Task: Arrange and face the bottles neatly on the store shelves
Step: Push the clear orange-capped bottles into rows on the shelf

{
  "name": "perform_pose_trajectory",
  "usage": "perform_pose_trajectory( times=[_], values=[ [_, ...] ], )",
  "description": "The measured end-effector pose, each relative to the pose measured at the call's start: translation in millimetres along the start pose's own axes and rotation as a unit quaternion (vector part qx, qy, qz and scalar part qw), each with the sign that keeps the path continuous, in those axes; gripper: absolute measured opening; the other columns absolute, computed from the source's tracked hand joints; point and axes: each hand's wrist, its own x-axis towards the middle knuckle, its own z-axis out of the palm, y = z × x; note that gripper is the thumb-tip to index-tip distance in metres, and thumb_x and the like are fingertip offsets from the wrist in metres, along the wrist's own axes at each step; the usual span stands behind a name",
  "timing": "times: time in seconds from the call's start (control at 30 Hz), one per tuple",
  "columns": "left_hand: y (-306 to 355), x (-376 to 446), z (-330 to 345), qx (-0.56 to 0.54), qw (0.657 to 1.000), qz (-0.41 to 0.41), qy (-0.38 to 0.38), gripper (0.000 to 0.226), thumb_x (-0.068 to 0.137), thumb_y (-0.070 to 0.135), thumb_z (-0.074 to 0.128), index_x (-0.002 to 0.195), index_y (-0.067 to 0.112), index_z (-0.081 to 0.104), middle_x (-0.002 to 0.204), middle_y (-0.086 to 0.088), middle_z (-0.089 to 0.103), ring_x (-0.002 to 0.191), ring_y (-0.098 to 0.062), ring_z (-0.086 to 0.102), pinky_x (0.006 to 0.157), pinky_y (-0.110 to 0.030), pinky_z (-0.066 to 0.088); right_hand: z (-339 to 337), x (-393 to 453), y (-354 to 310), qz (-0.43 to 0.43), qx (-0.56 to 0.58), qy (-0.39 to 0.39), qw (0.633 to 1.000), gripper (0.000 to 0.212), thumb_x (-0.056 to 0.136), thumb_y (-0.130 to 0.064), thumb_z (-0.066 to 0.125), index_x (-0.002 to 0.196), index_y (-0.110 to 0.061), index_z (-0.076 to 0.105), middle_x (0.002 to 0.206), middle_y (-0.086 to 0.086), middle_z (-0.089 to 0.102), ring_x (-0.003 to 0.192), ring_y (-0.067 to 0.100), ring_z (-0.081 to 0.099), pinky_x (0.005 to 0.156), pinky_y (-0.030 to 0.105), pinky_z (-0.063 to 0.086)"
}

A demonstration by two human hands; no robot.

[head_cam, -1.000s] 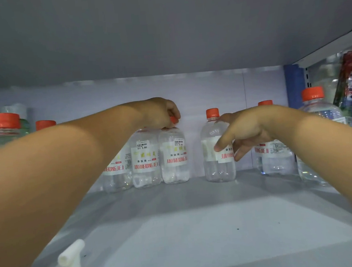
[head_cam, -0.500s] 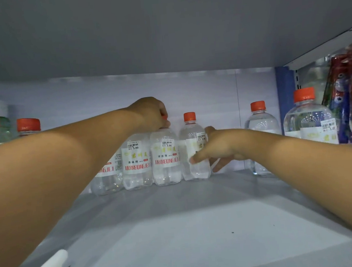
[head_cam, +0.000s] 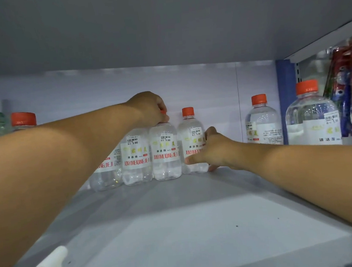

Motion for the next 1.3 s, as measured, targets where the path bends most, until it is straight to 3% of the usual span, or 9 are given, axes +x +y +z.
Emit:
perform_pose_trajectory(
  times=[0.2,0.33,0.43,0.6,0.83,1.0,1.17,1.23,1.3],
  values=[
    [1.7,-30.1,-31.0,-0.084,0.994,-0.049,0.052,0.044,0.095,0.046,0.066,0.132,0.022,0.064,0.130,0.002,0.063,0.117,-0.021,0.061,0.102,-0.033,0.048,-3.1,0.3,2.8,0.018,0.063,-0.049,0.997,0.057,0.080,-0.026,0.087,0.124,-0.020,0.051,0.118,0.000,0.067,0.105,0.018,0.068,0.090,0.038,0.061],
    [-10.1,-64.9,-67.6,-0.122,0.971,-0.144,0.149,0.034,0.097,0.033,0.064,0.127,0.016,0.065,0.127,-0.004,0.063,0.111,-0.026,0.061,0.091,-0.028,0.047,-5.5,-0.1,3.6,0.030,0.070,-0.063,0.995,0.035,0.083,-0.019,0.084,0.108,-0.022,0.060,0.120,0.002,0.069,0.113,0.022,0.066,0.095,0.038,0.059],
    [-29.5,-90.5,-62.2,-0.126,0.956,-0.246,0.094,0.027,0.099,0.030,0.061,0.115,0.009,0.056,0.114,-0.010,0.057,0.094,-0.029,0.057,0.074,-0.029,0.048,1.5,2.3,9.4,0.015,0.077,-0.040,0.996,0.052,0.080,-0.022,0.087,0.122,-0.017,0.057,0.117,0.002,0.069,0.107,0.022,0.067,0.092,0.041,0.059],
    [-49.1,-111.0,-37.1,-0.230,0.919,-0.316,-0.053,0.045,0.095,0.035,0.068,0.129,0.008,0.054,0.127,-0.014,0.064,0.120,-0.038,0.059,0.105,-0.052,0.047,3.4,0.1,16.1,-0.007,0.059,-0.043,0.997,0.063,0.077,-0.026,0.088,0.131,-0.017,0.055,0.117,-0.001,0.069,0.105,0.018,0.067,0.093,0.037,0.056],
    [-58.3,-110.9,-21.2,-0.223,0.923,-0.313,-0.011,0.046,0.102,0.032,0.060,0.137,0.005,0.047,0.119,-0.020,0.065,0.107,-0.039,0.064,0.088,-0.048,0.055,4.3,-1.8,14.6,-0.009,0.066,-0.010,0.998,0.065,0.072,-0.024,0.093,0.123,-0.015,0.053,0.117,0.002,0.068,0.108,0.022,0.066,0.098,0.043,0.056],
    [-59.1,-111.8,-20.6,-0.229,0.921,-0.314,-0.008,0.050,0.103,0.029,0.059,0.144,0.004,0.043,0.120,-0.021,0.065,0.109,-0.039,0.064,0.088,-0.049,0.056,5.8,-3.9,15.8,-0.009,0.063,0.004,0.998,0.071,0.068,-0.028,0.095,0.123,-0.015,0.052,0.118,0.002,0.067,0.109,0.021,0.065,0.099,0.043,0.055],
    [-60.3,-112.9,-22.8,-0.232,0.923,-0.305,-0.012,0.057,0.099,0.035,0.063,0.145,0.008,0.042,0.122,-0.014,0.059,0.117,-0.036,0.057,0.096,-0.048,0.048,-1.2,-22.2,-0.1,-0.019,-0.006,-0.044,0.999,0.039,0.079,-0.031,0.088,0.096,-0.023,0.055,0.113,0.004,0.069,0.100,0.022,0.068,0.089,0.037,0.058],
    [-58.1,-112.8,-26.7,-0.233,0.926,-0.297,0.005,0.072,0.094,0.040,0.069,0.150,0.010,0.035,0.131,-0.014,0.056,0.117,-0.034,0.054,0.099,-0.048,0.047,-22.6,-33.6,-17.6,-0.079,-0.107,0.018,0.991,0.038,0.086,-0.039,0.080,0.107,-0.016,0.058,0.106,0.004,0.067,0.091,0.022,0.066,0.079,0.034,0.056],
    [-56.3,-112.3,-29.6,-0.233,0.930,-0.284,0.024,0.081,0.092,0.038,0.071,0.156,0.014,0.028,0.131,-0.014,0.054,0.111,-0.033,0.052,0.095,-0.047,0.047,-60.6,-39.7,-38.3,-0.188,-0.187,0.199,0.944,0.039,0.095,-0.039,0.066,0.123,-0.013,0.058,0.109,0.005,0.065,0.097,0.025,0.063,0.081,0.032,0.052]
  ],
)
